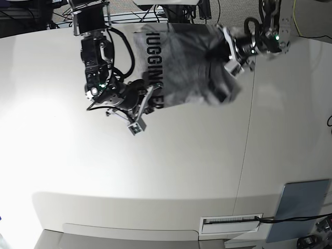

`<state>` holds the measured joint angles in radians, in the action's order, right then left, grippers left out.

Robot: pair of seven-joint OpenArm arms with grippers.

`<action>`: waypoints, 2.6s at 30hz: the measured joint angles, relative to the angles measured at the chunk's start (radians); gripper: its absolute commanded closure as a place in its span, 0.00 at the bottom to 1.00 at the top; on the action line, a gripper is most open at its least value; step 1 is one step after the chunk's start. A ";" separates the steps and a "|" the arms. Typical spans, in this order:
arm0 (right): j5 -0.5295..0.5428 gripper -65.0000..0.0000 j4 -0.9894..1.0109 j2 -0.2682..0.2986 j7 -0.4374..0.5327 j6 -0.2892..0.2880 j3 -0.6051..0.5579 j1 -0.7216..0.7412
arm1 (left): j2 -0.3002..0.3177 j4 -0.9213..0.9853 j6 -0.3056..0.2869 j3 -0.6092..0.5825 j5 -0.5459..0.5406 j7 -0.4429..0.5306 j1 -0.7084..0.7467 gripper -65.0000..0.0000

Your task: Fold the T-shirt properly

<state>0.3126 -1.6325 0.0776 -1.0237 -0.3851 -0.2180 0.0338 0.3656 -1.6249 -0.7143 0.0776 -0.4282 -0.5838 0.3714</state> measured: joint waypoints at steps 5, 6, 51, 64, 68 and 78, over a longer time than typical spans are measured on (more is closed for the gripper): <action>-0.002 1.00 -0.007 0.020 -0.016 0.000 0.001 -0.013 | -0.001 0.117 0.034 0.000 0.054 0.058 -0.150 1.00; -0.001 1.00 -0.019 0.019 -0.016 0.000 0.001 -0.024 | -0.003 0.135 0.052 0.000 0.055 0.055 -0.179 1.00; -0.105 1.00 -0.706 0.051 -0.133 0.068 0.576 -0.893 | 0.066 -0.019 0.022 0.708 -0.343 -0.172 0.460 1.00; -0.138 1.00 -0.383 0.025 0.096 0.057 0.591 -1.168 | 0.021 0.245 0.025 0.468 -0.229 -0.081 0.589 1.00; -0.223 1.00 -0.112 0.028 0.153 0.056 0.592 -1.050 | 0.014 0.406 0.025 0.236 -0.049 0.140 0.537 0.90; -0.260 1.00 0.764 0.113 0.591 0.026 0.593 -0.623 | -0.092 0.789 0.199 -0.030 0.076 0.336 0.215 0.86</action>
<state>0.0528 -0.8684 0.1902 -0.4328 -0.3595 0.3752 -0.5888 0.2741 -0.8356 -0.5156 0.0475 -0.3519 -0.2474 0.5865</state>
